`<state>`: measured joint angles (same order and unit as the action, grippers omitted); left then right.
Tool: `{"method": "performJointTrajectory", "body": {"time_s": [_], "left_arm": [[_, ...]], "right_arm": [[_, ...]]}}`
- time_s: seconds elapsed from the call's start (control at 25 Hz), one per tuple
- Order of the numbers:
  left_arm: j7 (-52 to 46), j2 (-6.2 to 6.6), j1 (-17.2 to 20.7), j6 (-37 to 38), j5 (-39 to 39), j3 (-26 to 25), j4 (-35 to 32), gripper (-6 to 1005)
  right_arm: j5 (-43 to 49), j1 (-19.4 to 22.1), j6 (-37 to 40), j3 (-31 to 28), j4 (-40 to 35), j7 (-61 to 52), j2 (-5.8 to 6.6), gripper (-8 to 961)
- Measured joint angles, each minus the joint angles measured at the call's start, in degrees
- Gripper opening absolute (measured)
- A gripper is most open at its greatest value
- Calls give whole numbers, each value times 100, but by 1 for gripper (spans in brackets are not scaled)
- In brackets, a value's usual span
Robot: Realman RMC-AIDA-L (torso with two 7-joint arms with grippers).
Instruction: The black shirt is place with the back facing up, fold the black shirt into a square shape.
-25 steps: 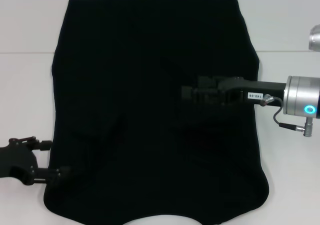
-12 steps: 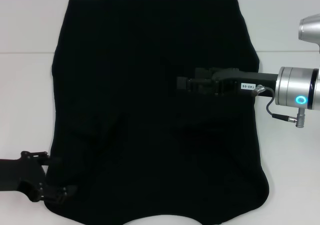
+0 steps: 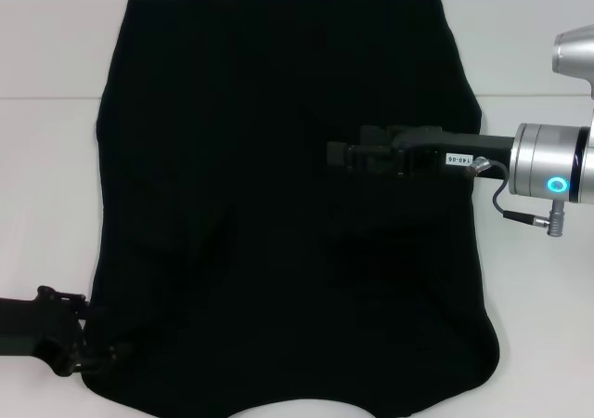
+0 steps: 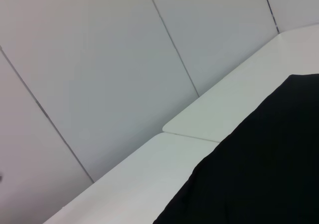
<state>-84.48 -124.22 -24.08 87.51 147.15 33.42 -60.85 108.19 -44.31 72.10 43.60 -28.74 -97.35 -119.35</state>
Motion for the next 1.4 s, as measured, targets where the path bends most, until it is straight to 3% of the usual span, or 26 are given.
{"method": "performJointTrajectory", "body": {"time_s": [0.36, 0.76, 0.84, 1.0, 1.4], "left_arm": [[-53, -15, -15, -29, -62, 33, 10, 566], [-19, 3, 50, 124, -396, -30, -31, 94], [-17, 4, 68, 144, -464, -82, -32, 77], [-2, 4, 121, 209, -670, -307, -18, 44], [35, -14, 318, 341, -966, -652, 27, 44]], "right_arm": [[0, 7, 25, 0, 0, -19, 8, 941], [26, 51, 80, 0, 0, -54, 25, 941], [92, 65, 121, 0, -1, -218, 51, 941], [393, 173, 489, 0, -75, -775, 168, 940], [1007, 969, 1621, -24, -383, -1909, 679, 940]]}}
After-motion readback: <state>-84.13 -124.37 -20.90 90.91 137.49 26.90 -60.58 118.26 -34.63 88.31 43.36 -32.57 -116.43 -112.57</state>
